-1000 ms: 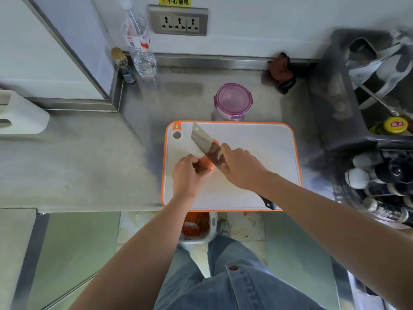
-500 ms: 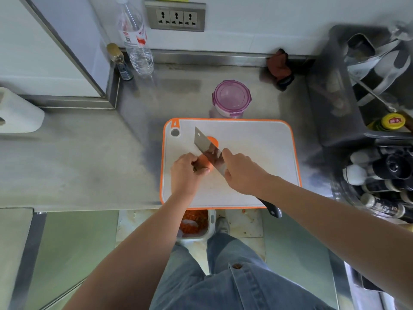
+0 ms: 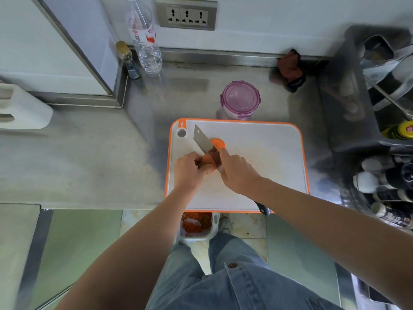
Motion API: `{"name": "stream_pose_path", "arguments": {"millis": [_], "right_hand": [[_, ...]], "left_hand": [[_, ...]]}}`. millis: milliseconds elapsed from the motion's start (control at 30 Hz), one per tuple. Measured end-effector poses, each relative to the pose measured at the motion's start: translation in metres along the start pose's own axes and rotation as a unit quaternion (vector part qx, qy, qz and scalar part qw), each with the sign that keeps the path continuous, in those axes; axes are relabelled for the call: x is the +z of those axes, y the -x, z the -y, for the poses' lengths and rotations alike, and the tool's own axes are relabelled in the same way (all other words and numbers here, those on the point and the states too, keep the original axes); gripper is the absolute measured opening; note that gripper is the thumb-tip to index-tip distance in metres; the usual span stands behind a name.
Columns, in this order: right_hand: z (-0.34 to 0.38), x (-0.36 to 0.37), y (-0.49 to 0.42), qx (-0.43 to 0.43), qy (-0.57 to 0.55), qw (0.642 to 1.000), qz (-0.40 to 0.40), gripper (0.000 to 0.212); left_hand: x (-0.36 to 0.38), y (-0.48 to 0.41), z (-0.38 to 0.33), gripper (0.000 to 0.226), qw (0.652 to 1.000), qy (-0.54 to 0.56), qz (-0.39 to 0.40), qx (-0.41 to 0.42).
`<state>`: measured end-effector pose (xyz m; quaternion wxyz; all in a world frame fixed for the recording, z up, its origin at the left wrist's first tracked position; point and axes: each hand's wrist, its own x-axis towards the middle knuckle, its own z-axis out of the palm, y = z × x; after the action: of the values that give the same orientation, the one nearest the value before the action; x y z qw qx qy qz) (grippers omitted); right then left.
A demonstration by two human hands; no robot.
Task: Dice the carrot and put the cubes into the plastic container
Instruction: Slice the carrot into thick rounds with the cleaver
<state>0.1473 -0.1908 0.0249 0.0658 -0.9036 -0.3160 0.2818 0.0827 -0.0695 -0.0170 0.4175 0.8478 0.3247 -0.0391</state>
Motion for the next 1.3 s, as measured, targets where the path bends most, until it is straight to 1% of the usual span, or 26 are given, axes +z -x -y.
{"name": "stream_pose_path", "arguments": {"millis": [267, 400, 467, 533, 600, 633, 700, 767, 867, 1033, 1233, 1300], "right_hand": [[-0.001, 0.011, -0.005, -0.004, -0.002, 1.000, -0.009, 0.036], [0.000, 0.017, -0.008, -0.006, 0.003, 1.000, -0.019, 0.032], [0.000, 0.019, -0.007, -0.002, -0.002, 1.000, -0.025, 0.032], [0.000, 0.020, -0.005, -0.004, -0.008, 1.000, -0.027, 0.029], [-0.002, 0.017, -0.006, -0.011, -0.006, 1.000, -0.025, 0.025], [-0.005, 0.015, -0.007, -0.012, -0.012, 0.999, -0.027, 0.024], [-0.013, 0.011, -0.005, -0.002, -0.036, 0.999, -0.030, 0.023], [-0.017, 0.013, -0.001, 0.018, -0.042, 0.999, -0.025, 0.017], [-0.010, 0.023, 0.005, 0.007, -0.014, 1.000, -0.024, 0.012], [-0.009, 0.022, -0.002, -0.018, -0.003, 1.000, -0.024, 0.016], [-0.004, 0.030, -0.007, -0.019, -0.003, 1.000, -0.024, 0.021], [0.000, 0.030, -0.018, -0.022, -0.007, 0.999, -0.027, 0.022]], "left_hand": [[-0.004, -0.010, 0.005, 0.029, 0.999, -0.005, 0.030, -0.010], [-0.006, -0.012, 0.008, 0.023, 0.998, -0.001, 0.055, -0.007], [-0.005, -0.012, 0.010, 0.025, 0.998, -0.020, 0.055, 0.007], [-0.004, -0.007, 0.010, 0.033, 0.997, -0.055, 0.057, 0.025], [-0.003, -0.002, 0.009, 0.042, 0.995, -0.087, 0.044, 0.036], [-0.002, 0.000, 0.009, 0.043, 0.994, -0.097, 0.027, 0.037], [-0.002, 0.000, 0.008, 0.040, 0.994, -0.103, -0.003, 0.035], [-0.001, -0.002, 0.008, 0.036, 0.994, -0.103, -0.009, 0.044], [0.001, -0.004, 0.012, 0.032, 0.992, -0.102, 0.013, 0.067], [-0.005, -0.012, 0.013, 0.030, 0.991, -0.111, 0.051, 0.052], [-0.015, -0.025, 0.020, 0.031, 0.991, -0.075, 0.107, 0.037], [-0.018, -0.029, 0.021, 0.027, 0.990, -0.051, 0.125, 0.038]]}}
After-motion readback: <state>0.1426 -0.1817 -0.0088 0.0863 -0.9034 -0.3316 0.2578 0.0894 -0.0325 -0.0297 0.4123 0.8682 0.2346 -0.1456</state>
